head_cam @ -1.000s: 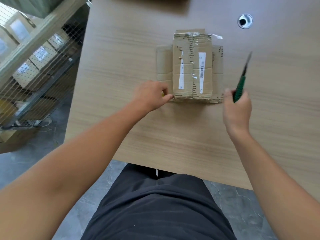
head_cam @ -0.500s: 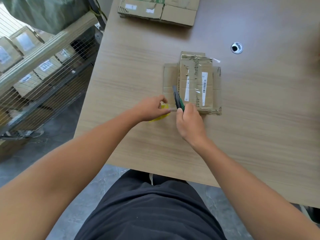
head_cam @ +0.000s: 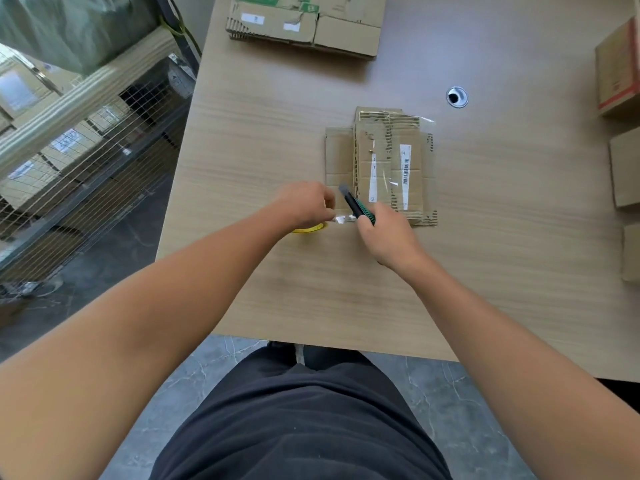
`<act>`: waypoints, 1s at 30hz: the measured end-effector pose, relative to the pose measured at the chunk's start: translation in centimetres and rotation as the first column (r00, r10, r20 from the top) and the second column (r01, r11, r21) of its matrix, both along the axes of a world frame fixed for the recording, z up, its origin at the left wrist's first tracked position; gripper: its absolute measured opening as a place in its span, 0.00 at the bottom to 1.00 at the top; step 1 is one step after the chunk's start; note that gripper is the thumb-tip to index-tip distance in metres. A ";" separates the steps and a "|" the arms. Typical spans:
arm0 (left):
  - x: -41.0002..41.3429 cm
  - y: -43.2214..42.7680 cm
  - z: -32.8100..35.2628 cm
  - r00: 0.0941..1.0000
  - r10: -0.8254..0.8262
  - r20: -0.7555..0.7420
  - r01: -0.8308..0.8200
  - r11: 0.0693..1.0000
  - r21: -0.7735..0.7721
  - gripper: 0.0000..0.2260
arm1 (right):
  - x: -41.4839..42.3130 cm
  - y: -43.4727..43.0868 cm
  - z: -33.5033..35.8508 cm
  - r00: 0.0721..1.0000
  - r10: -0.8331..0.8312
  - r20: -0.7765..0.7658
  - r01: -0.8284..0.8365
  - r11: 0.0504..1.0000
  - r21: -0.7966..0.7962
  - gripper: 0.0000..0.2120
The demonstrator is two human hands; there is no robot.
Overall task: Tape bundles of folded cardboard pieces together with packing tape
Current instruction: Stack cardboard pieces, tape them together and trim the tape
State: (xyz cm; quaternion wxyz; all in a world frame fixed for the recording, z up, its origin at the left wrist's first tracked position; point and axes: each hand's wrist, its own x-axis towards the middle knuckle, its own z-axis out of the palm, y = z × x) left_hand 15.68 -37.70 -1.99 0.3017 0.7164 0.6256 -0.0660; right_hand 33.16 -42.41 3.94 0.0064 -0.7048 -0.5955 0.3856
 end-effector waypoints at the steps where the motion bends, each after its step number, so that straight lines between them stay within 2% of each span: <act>1: 0.1 -0.1 -0.1 1.000 0.001 -0.006 -0.001 1.000 0.016 0.04 | -0.1 -0.1 0.0 1.000 0.003 -0.002 -0.003 1.000 -0.005 0.11; 6: 0.0 -0.7 -0.2 0.997 -0.079 -0.002 0.079 0.990 0.117 0.13 | -0.2 -1.4 -0.8 0.997 0.075 0.024 -0.075 0.997 -0.006 0.07; 7: -0.3 -0.9 -0.2 0.996 -0.091 0.010 0.089 0.987 0.137 0.14 | -0.1 -1.7 -1.1 0.996 0.084 0.017 -0.084 0.996 -0.011 0.09; 10: -1.1 -1.3 -0.2 0.990 -0.141 -0.012 0.141 0.973 0.185 0.16 | -0.2 -2.4 -1.4 0.998 0.066 0.005 -0.066 0.998 0.004 0.23; 13: -1.1 -1.8 -0.6 0.972 -0.200 -0.124 0.226 0.942 0.247 0.19 | -0.1 -2.6 -1.4 0.998 0.060 -0.007 -0.060 0.998 0.020 0.26; 16: -1.7 -1.7 -1.2 0.968 -0.186 -0.169 0.224 0.943 0.245 0.24 | 0.0 -2.2 -1.3 0.998 0.063 0.007 -0.063 0.998 0.000 0.28; 18: -2.3 -1.5 -1.0 0.982 -0.167 -0.089 0.180 0.971 0.157 0.27 | 0.0 -1.7 -1.2 0.997 0.064 0.042 -0.064 0.998 -0.019 0.25; 20: -2.6 -1.5 -0.7 0.985 -0.167 0.037 0.163 0.981 0.107 0.26 | 0.1 -1.2 -1.2 0.998 0.050 0.035 -0.050 0.999 -0.010 0.15; 21: -2.5 -1.5 -0.5 0.982 -0.182 0.047 0.174 0.976 0.133 0.25 | 0.2 -0.9 -1.2 1.000 0.022 0.021 -0.022 1.000 -0.012 0.12; 23: -2.3 -1.8 -0.3 0.981 -0.193 -0.024 0.193 0.955 0.226 0.21 | 0.5 -0.4 -1.0 1.000 -0.003 0.008 0.003 1.000 -0.015 0.10; 25: -1.7 -2.0 -0.2 0.975 -0.199 -0.097 0.220 0.930 0.296 0.17 | 0.6 -0.2 -0.8 0.998 0.053 0.038 -0.053 0.999 -0.007 0.11; 27: -0.9 -2.4 -0.2 0.964 -0.227 -0.141 0.261 0.908 0.326 0.16 | 0.6 -0.2 -0.8 0.992 0.106 0.065 -0.106 0.994 0.004 0.12; 30: 0.1 -2.6 0.1 0.957 -0.227 -0.181 0.280 0.890 0.361 0.17 | 0.3 -0.7 -1.2 0.982 0.161 0.099 -0.164 0.986 0.021 0.08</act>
